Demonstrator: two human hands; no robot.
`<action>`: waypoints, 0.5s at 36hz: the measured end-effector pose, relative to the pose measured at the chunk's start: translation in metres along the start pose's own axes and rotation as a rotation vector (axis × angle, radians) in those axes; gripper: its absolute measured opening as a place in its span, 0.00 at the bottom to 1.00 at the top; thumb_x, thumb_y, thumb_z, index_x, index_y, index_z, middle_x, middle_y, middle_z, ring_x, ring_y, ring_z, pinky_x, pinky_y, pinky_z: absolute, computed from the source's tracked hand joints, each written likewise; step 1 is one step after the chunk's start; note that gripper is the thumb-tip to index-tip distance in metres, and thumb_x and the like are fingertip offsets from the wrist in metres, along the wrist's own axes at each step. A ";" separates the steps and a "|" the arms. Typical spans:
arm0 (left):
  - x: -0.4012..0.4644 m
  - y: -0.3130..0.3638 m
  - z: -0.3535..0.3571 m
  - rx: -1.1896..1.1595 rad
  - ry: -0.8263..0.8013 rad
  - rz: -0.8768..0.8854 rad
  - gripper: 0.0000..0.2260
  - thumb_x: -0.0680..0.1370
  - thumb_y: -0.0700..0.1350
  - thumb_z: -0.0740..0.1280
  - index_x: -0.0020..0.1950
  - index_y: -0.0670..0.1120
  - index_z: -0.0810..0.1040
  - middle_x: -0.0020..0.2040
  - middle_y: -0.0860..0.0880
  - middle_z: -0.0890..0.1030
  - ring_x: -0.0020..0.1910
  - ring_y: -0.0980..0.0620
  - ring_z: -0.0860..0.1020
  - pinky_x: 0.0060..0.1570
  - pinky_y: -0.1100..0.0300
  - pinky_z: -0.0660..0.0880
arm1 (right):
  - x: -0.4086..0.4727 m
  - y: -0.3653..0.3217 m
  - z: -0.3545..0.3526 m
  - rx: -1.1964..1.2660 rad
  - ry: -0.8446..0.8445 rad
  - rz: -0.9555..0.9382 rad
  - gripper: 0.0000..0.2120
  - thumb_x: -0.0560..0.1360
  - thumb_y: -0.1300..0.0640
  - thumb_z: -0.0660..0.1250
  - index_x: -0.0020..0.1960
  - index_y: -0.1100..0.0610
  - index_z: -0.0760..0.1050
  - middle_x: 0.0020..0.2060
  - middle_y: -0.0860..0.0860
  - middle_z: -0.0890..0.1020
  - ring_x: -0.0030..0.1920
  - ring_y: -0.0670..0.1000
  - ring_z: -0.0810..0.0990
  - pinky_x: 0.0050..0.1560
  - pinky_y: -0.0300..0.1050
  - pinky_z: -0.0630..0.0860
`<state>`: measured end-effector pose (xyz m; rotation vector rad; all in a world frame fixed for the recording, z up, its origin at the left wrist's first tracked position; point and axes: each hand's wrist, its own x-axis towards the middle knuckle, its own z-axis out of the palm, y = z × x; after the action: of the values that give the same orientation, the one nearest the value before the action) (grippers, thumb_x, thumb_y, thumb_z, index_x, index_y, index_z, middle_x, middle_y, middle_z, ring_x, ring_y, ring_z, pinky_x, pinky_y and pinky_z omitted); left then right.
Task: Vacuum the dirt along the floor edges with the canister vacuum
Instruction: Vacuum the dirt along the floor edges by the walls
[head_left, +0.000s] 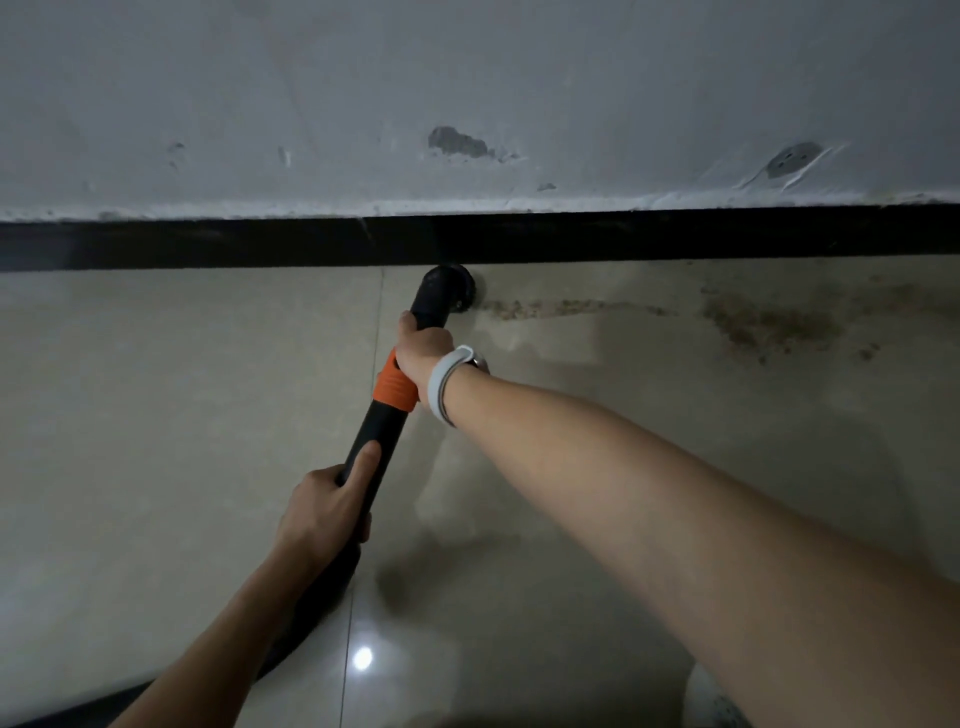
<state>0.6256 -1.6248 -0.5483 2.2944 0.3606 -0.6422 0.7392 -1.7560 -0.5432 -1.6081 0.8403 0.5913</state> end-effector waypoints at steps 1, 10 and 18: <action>0.001 0.000 0.000 -0.002 -0.014 0.000 0.31 0.79 0.62 0.56 0.32 0.37 0.78 0.26 0.41 0.81 0.29 0.41 0.81 0.38 0.52 0.77 | 0.001 0.001 -0.001 -0.005 0.005 0.005 0.30 0.81 0.41 0.52 0.68 0.65 0.67 0.62 0.61 0.76 0.62 0.60 0.76 0.66 0.54 0.70; 0.007 0.008 0.008 -0.002 -0.107 0.001 0.30 0.79 0.62 0.56 0.35 0.37 0.77 0.26 0.40 0.80 0.26 0.42 0.78 0.35 0.53 0.77 | 0.012 0.016 -0.022 -0.065 0.061 0.034 0.28 0.82 0.43 0.50 0.65 0.65 0.70 0.59 0.60 0.78 0.59 0.58 0.76 0.51 0.44 0.64; 0.004 0.016 0.019 0.013 -0.144 0.024 0.28 0.79 0.61 0.56 0.34 0.40 0.75 0.24 0.43 0.79 0.24 0.47 0.77 0.32 0.59 0.73 | 0.015 0.021 -0.029 -0.011 0.054 0.056 0.33 0.80 0.38 0.49 0.69 0.65 0.67 0.63 0.61 0.75 0.62 0.61 0.76 0.66 0.56 0.70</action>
<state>0.6294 -1.6487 -0.5532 2.2450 0.2609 -0.7945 0.7298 -1.7885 -0.5622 -1.6209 0.9259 0.5958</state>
